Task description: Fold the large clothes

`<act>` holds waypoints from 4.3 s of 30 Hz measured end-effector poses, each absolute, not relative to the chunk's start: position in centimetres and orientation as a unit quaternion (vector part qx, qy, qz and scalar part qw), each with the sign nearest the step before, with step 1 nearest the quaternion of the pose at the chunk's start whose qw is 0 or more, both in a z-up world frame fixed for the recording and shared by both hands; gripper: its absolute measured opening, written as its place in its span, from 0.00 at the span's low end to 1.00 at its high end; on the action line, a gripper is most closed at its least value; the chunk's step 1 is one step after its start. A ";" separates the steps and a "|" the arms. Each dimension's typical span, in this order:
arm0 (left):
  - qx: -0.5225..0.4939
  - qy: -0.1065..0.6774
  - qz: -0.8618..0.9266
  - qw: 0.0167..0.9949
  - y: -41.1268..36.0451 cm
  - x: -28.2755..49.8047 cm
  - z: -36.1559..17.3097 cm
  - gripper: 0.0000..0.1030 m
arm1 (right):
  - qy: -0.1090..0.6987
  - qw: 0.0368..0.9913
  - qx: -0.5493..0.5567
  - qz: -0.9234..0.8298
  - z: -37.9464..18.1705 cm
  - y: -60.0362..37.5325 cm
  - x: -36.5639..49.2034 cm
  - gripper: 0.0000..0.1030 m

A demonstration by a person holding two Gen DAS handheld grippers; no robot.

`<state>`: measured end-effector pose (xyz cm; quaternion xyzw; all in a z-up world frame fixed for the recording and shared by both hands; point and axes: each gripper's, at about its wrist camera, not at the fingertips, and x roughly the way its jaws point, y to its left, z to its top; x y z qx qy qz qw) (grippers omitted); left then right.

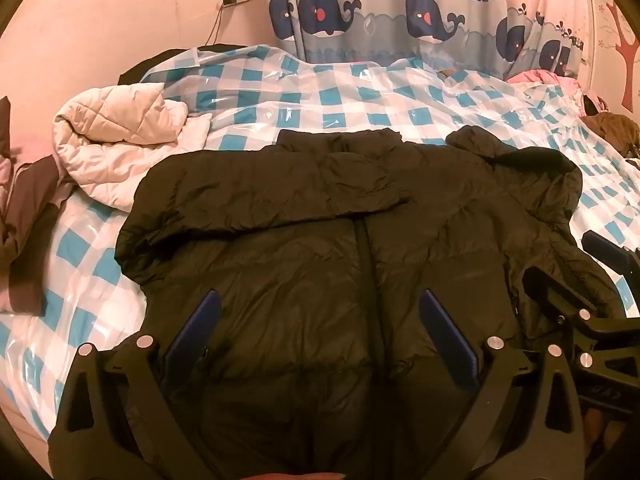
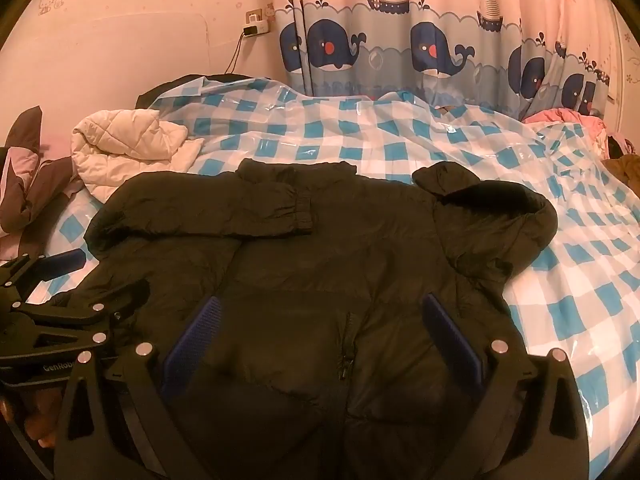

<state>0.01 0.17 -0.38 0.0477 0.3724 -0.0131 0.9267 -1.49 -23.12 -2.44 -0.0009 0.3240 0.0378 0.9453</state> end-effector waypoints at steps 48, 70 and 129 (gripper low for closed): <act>0.048 0.383 -0.007 0.923 0.7 0.5 -1.3 0.93 | 0.328 0.944 -0.004 0.038 -2.7 -23.3 -1.3 0.94; 0.064 0.372 0.002 0.926 1.4 1.0 -1.7 0.92 | 0.328 0.944 -0.002 0.038 -2.6 -23.6 -1.2 0.94; -0.005 0.440 -0.055 0.896 0.2 5.3 -4.1 0.92 | 0.489 0.865 0.045 -0.105 -7.1 -44.3 33.6 0.06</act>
